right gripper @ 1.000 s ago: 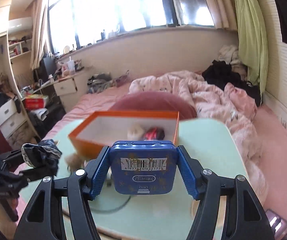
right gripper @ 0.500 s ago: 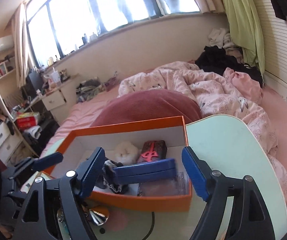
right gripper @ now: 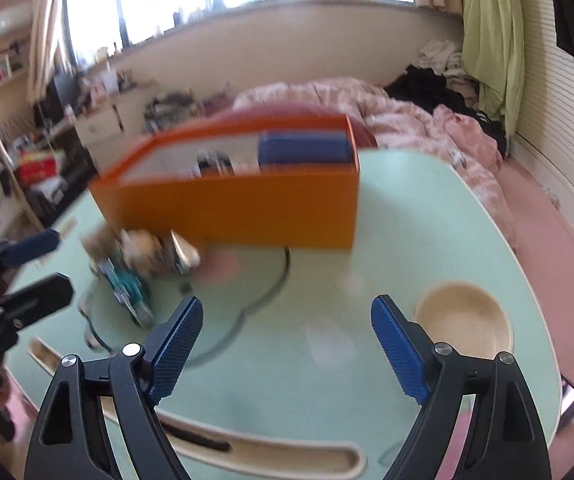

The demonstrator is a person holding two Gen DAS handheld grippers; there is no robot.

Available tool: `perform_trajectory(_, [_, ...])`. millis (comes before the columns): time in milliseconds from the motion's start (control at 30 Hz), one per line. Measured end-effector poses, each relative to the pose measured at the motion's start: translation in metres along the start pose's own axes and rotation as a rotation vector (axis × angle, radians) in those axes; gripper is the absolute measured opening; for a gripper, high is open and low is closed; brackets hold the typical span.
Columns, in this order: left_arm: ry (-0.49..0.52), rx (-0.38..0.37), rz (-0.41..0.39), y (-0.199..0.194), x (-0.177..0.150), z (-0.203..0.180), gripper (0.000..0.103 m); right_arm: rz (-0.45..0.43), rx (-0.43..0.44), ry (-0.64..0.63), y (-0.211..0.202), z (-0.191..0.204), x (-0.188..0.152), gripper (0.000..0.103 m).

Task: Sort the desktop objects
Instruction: 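Grasp the furry brown ball with the left gripper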

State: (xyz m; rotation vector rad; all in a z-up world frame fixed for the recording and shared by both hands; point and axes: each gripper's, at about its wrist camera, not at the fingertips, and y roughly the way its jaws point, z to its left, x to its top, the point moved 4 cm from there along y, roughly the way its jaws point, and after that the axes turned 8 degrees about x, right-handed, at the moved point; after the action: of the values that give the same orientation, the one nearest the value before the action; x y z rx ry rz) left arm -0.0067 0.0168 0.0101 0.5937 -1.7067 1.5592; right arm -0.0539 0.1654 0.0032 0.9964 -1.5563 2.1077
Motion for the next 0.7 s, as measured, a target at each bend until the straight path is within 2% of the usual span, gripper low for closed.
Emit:
perform_trajectory(100, [-0.021, 0.013, 0.054, 0.012, -0.012, 0.001, 0.083, 0.040, -0.032, -0.046, 0.004, 0.006, -0.011, 0.086])
perform_trajectory(167, [-0.037, 0.021, 0.117, 0.025, -0.019, 0.001, 0.083, 0.040, -0.013, -0.060, 0.005, 0.010, -0.015, 0.097])
perform_trajectory(233, [-0.003, 0.081, 0.097, 0.027, -0.024, -0.003, 0.086, 0.017, -0.014, -0.065, 0.006, 0.011, -0.020, 0.101])
perform_trajectory(267, [0.021, 0.096, 0.115, 0.028, -0.026, -0.007, 0.086, 0.013, -0.015, -0.059, 0.006, 0.011, -0.022, 0.102])
perform_trajectory(567, [0.021, 0.088, 0.113, 0.028, -0.027, -0.006, 0.087, 0.001, -0.007, -0.069, 0.004, 0.011, -0.025, 0.102])
perform_trajectory(700, [-0.007, 0.048, 0.106, 0.026, -0.027, -0.001, 0.087, 0.002, -0.004, -0.070, 0.004, 0.012, -0.024, 0.102])
